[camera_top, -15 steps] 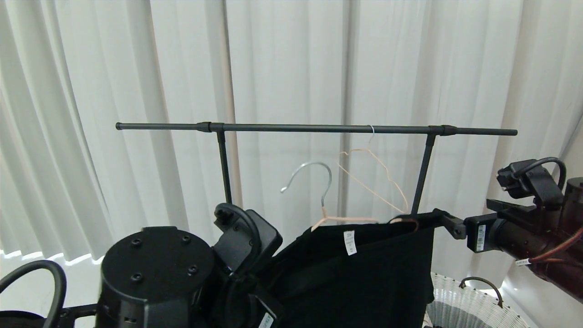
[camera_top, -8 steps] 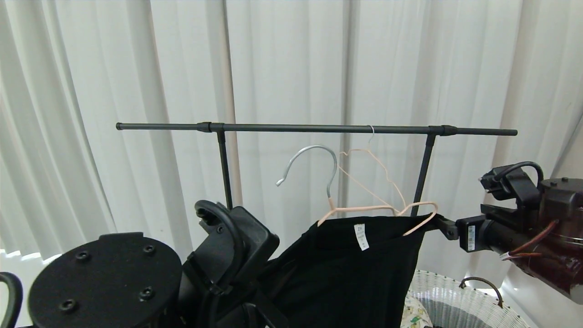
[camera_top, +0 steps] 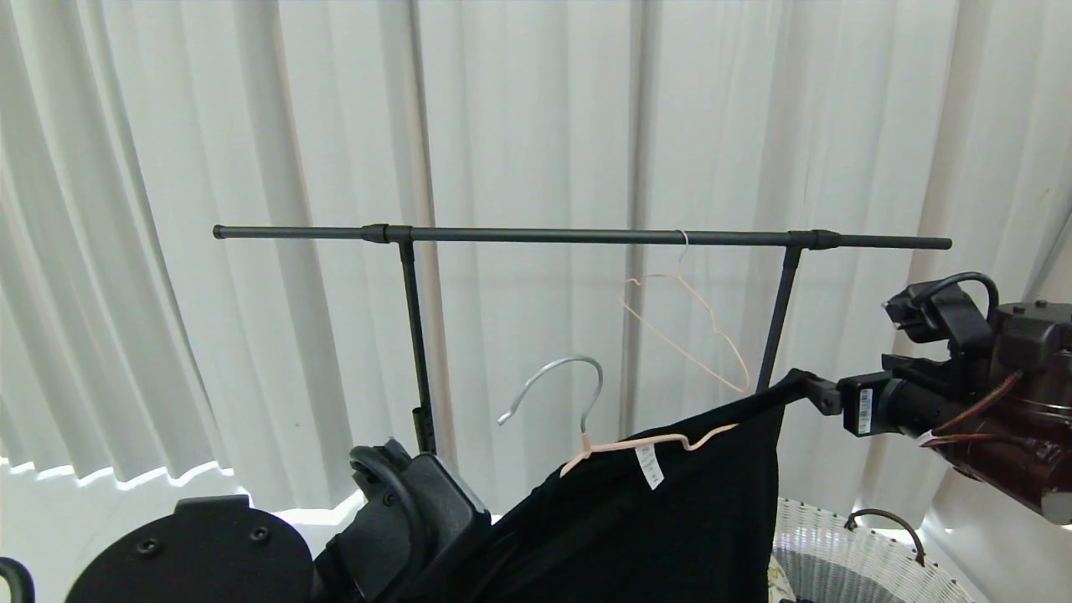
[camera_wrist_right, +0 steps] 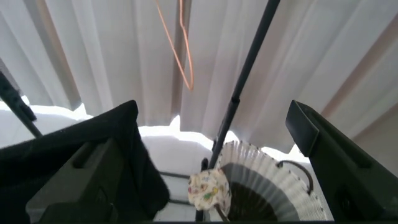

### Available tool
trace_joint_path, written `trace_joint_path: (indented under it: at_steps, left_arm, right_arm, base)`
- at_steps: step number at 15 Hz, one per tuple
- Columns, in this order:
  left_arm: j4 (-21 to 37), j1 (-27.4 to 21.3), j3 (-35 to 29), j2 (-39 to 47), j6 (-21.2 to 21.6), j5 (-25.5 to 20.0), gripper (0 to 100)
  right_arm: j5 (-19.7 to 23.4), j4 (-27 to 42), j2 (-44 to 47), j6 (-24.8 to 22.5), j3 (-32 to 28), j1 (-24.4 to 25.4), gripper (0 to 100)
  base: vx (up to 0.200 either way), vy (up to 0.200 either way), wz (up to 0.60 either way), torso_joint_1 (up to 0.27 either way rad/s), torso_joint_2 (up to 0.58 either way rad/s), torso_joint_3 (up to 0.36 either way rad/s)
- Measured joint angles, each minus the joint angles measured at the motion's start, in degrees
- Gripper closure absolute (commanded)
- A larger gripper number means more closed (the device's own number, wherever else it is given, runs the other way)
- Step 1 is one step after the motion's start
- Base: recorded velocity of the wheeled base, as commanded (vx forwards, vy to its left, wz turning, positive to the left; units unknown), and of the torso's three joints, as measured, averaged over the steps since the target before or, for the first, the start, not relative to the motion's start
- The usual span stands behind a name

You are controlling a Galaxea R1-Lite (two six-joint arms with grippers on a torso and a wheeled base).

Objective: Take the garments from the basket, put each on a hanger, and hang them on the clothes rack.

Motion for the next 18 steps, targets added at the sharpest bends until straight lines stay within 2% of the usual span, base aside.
trace_joint_path:
  at_steps: [2, 4, 6, 9, 11, 15, 18]
  left_arm:
    - [-0.02, 1.11, 0.57, 1.34, -0.01, 0.37, 100]
    - [0.00, 1.96, -0.30, 3.06, -0.06, 1.02, 100]
    - [0.07, 2.51, -2.43, 4.79, -0.26, 1.87, 100]
    - [0.05, 2.68, -4.61, 6.33, -0.39, 2.12, 100]
    - [0.07, 2.40, -4.91, 6.44, -1.35, 2.01, 100]
    - [0.00, 2.45, -5.05, 6.30, -1.40, 2.44, 100]
    - [0.05, 3.80, -5.27, 7.77, -1.34, 6.13, 100]
  right_arm:
    - [1.89, 0.04, -1.49, -1.74, -0.43, 0.02, 0]
    - [5.63, 0.30, -3.58, -4.80, 0.21, 0.35, 0]
    - [10.80, 0.52, -5.80, -10.08, 2.16, 0.68, 0]
    - [14.90, 0.52, -7.77, -15.48, 5.96, 2.43, 0]
    - [14.93, 0.50, -8.18, -16.38, 7.36, 4.07, 0]
    - [14.81, 0.41, -8.57, -16.38, 9.02, 4.02, 0]
    - [18.41, 0.46, -11.74, -16.43, 12.32, 5.84, 0]
  base:
    - [0.000, 0.000, 0.00, 0.000, 0.00, 0.000]
    - [0.000, 0.000, 0.00, 0.000, 0.00, 0.000]
    - [0.000, 0.000, 0.00, 0.000, 0.00, 0.000]
    - [0.000, 0.000, 0.00, 0.000, 0.00, 0.000]
    - [0.000, 0.000, 0.00, 0.000, 0.00, 0.000]
    - [0.000, 0.000, 0.00, 0.000, 0.00, 0.000]
    - [0.000, 0.000, 0.00, 0.000, 0.00, 0.000]
